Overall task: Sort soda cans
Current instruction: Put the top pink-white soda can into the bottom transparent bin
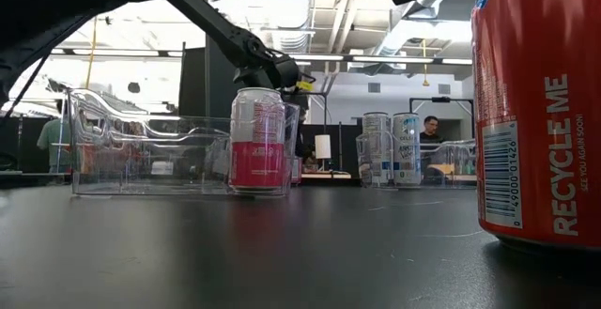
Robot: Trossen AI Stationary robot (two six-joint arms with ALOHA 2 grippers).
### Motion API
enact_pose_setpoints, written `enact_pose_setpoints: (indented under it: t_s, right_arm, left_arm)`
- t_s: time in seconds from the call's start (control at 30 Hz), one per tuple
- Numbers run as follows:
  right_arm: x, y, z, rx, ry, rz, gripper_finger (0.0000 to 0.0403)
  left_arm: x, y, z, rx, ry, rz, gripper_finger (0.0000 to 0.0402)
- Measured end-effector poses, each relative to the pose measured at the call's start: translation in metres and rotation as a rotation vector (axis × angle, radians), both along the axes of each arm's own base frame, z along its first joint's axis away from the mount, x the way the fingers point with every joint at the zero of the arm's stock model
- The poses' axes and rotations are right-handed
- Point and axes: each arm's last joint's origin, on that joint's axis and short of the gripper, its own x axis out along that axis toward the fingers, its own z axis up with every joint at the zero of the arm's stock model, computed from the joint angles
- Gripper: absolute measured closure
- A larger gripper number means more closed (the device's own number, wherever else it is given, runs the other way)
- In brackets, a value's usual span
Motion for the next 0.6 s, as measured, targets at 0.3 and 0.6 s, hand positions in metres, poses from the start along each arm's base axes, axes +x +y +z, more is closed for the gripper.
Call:
enact_pose_setpoints:
  t_s: [0.3, 0.6]
  right_arm:
    - [0.0000, 0.0000, -0.0001, 0.003, 0.000, 0.000, 0.0075]
    - [0.0000, 0.0000, -0.0001, 0.003, 0.000, -0.001, 0.0075]
  left_arm:
    - [0.0007, -0.0003, -0.0005, -0.005, -0.004, -0.003, 0.0106]
    - [0.0012, -0.0049, 0.0013, 0.002, 0.012, -0.050, 0.0109]
